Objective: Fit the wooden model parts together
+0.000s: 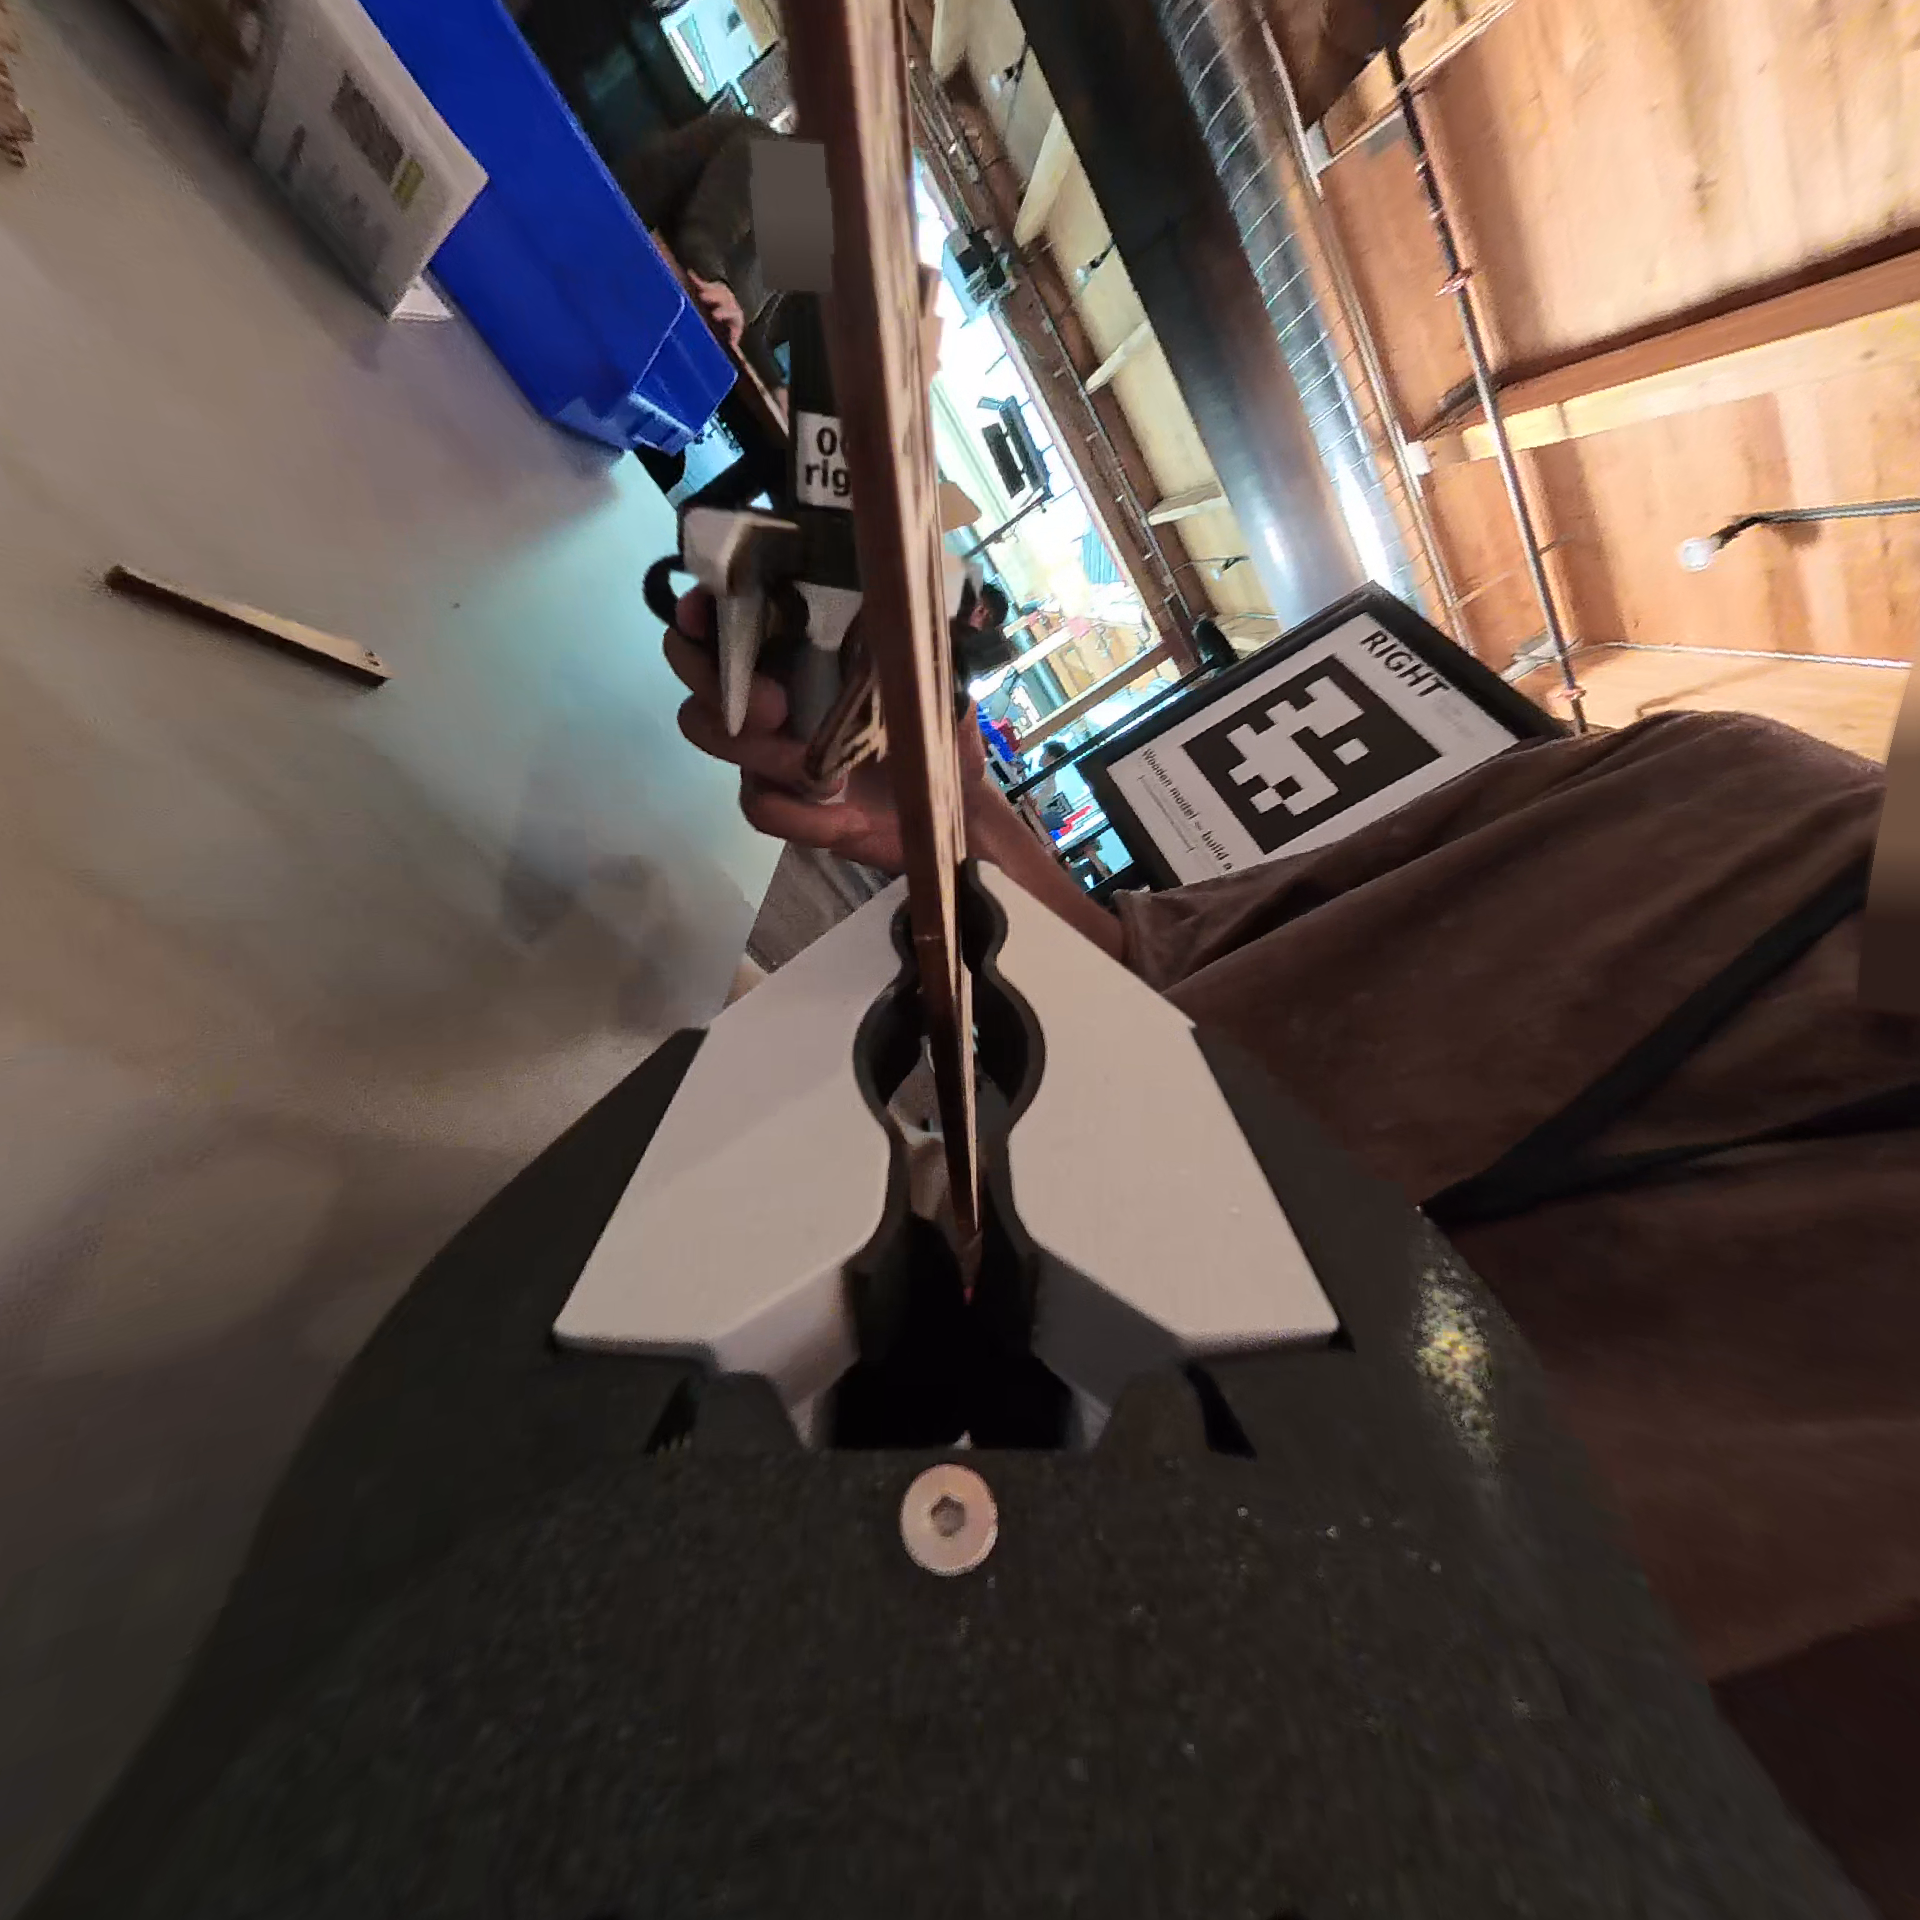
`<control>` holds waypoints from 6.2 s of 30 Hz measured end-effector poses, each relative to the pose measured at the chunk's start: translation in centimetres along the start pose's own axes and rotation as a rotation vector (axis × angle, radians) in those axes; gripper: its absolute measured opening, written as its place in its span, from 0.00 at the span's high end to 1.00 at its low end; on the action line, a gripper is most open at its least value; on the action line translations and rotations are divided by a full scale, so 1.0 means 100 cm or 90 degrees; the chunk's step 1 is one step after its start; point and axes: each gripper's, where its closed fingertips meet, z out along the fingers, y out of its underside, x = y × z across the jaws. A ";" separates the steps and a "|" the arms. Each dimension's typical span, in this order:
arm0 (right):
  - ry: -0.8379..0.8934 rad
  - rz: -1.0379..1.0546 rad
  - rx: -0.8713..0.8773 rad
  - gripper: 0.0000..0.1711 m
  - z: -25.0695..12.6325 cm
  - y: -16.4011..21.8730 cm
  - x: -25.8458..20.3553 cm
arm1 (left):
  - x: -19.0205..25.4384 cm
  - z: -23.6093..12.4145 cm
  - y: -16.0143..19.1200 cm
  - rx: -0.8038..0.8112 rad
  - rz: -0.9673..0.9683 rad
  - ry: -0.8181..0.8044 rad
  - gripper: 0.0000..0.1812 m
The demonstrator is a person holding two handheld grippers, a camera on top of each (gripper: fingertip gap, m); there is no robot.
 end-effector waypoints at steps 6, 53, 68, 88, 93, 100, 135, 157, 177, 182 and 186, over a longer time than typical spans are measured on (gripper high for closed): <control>0.007 -0.071 -0.069 0.82 0.025 0.021 -0.009 | 0.003 0.001 0.000 0.004 -0.011 0.014 1.00; -0.004 -0.055 -0.003 0.74 0.019 -0.006 -0.011 | -0.015 0.005 0.029 -0.142 0.073 -0.115 1.00; 0.132 -0.099 -0.077 0.94 0.031 0.018 0.011 | -0.037 0.013 0.057 -0.238 0.086 -0.174 0.99; 0.075 0.067 -0.019 0.94 0.038 0.020 0.019 | -0.054 0.009 0.059 -0.223 0.049 -0.196 1.00; 0.043 0.109 -0.013 0.96 0.043 0.022 0.016 | -0.053 0.011 0.062 -0.235 0.053 -0.194 1.00; 0.054 0.091 -0.021 0.99 0.038 0.019 0.015 | -0.053 0.014 0.039 -0.152 0.028 -0.196 0.89; 0.027 -0.143 -0.225 0.77 0.017 0.055 0.005 | -0.020 0.000 0.001 -0.025 -0.028 -0.072 1.00; -0.090 0.088 -0.202 0.93 0.043 0.067 -0.017 | -0.017 -0.001 0.006 -0.068 0.040 -0.095 1.00; -0.146 0.078 -0.126 0.74 0.046 0.045 -0.031 | 0.001 -0.001 -0.001 -0.040 0.033 -0.029 1.00; -0.163 0.099 -0.041 0.77 0.023 0.015 -0.024 | 0.045 -0.011 -0.028 0.055 0.069 0.099 1.00; -0.116 -0.083 -0.086 0.77 0.040 0.029 -0.038 | 0.044 -0.010 -0.029 0.066 0.056 0.104 1.00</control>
